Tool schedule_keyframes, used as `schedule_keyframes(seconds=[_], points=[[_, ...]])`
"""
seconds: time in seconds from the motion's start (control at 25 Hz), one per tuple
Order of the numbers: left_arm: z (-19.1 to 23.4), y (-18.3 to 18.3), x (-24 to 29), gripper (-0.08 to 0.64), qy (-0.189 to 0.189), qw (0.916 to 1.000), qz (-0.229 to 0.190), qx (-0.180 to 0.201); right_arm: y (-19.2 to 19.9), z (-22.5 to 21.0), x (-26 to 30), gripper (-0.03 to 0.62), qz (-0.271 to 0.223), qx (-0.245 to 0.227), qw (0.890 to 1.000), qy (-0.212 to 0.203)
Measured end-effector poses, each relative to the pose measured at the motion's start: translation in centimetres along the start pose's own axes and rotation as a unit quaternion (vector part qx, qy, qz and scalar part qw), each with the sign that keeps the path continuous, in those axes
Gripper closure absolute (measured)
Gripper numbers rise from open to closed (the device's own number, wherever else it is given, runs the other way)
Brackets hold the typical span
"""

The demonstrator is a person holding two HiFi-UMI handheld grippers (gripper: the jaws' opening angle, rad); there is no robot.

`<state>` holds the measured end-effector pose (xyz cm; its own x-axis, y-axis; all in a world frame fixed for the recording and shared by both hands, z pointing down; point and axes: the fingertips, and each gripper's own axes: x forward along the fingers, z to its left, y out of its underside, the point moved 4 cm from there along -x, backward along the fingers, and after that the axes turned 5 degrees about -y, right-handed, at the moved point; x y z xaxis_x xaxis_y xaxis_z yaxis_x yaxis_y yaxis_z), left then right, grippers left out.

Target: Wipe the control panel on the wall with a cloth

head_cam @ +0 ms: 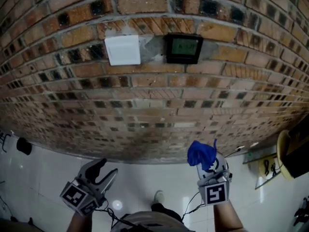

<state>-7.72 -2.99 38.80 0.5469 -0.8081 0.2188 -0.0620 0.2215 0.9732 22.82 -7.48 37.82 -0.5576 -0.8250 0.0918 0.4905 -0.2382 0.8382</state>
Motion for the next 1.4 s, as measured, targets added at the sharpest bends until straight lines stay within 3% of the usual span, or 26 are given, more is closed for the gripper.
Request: schedule_keyframes(seconds=[0.12,0.28,0.48,0.72,1.08,1.4], points=[[-1.0,0.9,-2.9,0.354,0.018,0.9998,-0.008,0.01,-0.4,2.3,-5.6,0.502,0.016,0.114,0.992,0.043],[-2.6,1.9,-8.9,0.354,0.038,0.9989,-0.018,0.019,-3.8,6.5,-11.9,0.502,0.014,0.157,0.985,0.064],[-4.0,4.6,-17.4,0.354,0.049,0.9984,-0.023,0.014,-8.3,13.8,-19.0,0.503,0.011,0.163,0.984,0.073],[-5.3,8.2,-24.0,0.354,0.062,0.998,-0.01,0.003,-10.8,19.8,-25.2,0.505,0.04,0.179,0.979,0.089],[-6.9,7.6,-27.6,0.354,0.081,0.9962,-0.029,0.012,-14.6,22.1,-28.0,0.505,0.021,0.166,0.981,0.102],[-8.3,8.4,-28.8,0.354,0.108,0.9935,-0.027,0.02,-15.3,24.0,-28.7,0.506,0.017,0.163,0.982,0.097]])
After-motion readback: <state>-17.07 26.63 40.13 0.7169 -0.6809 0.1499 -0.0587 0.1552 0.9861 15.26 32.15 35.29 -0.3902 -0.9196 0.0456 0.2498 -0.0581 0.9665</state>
